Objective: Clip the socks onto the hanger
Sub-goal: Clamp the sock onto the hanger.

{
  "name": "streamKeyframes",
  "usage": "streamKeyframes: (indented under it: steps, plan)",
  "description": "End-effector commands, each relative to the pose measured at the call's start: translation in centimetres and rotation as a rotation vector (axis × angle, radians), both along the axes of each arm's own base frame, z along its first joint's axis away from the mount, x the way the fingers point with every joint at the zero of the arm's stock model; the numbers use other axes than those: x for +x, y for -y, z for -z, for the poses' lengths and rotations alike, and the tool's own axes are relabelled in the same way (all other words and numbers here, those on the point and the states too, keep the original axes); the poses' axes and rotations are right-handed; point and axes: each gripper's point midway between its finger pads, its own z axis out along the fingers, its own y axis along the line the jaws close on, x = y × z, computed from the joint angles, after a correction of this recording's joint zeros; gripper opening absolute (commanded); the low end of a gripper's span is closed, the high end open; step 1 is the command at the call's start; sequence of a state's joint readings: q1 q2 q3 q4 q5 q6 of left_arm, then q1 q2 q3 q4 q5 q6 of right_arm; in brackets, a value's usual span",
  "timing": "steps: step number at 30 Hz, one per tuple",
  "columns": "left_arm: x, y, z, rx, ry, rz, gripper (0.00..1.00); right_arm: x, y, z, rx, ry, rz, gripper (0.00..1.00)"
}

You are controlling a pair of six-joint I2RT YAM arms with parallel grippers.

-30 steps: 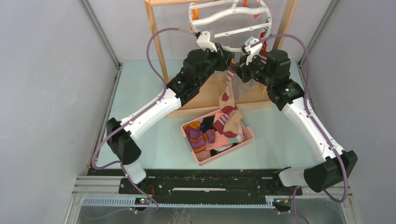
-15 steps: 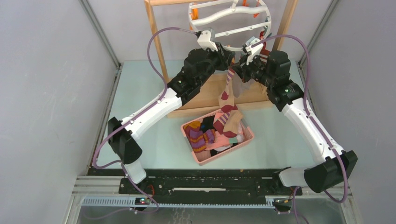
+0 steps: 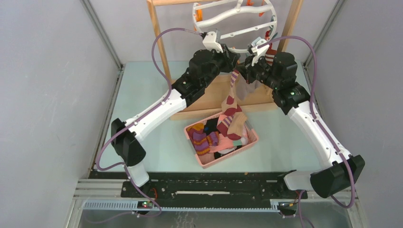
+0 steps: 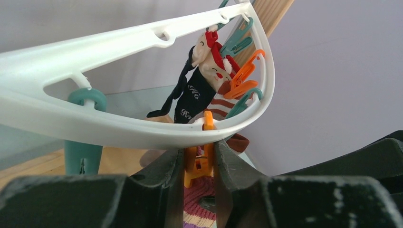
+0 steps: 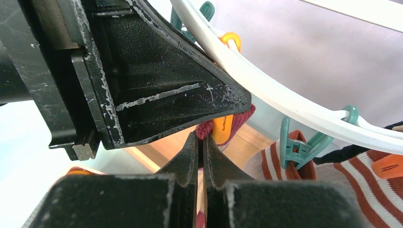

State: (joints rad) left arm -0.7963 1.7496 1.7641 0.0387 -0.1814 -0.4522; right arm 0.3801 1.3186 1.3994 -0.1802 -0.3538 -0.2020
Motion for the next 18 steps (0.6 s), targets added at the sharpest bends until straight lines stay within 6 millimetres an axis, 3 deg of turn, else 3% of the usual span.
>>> streamKeyframes:
  steps: [1,11,18]
  plan:
    - [-0.3,-0.3,-2.6,-0.031,0.034,-0.006,0.25,-0.6,0.3,-3.3,0.048,0.091,0.004,0.0]
    - [-1.3,-1.3,-3.9,-0.064,0.038,-0.007,0.59,-0.6,0.7,-2.5,0.043,0.07,0.015,0.0]
    - [-2.4,-1.9,-4.3,-0.09,0.028,0.008,0.74,-0.7,0.8,-2.1,0.044,0.054,0.011,0.02]
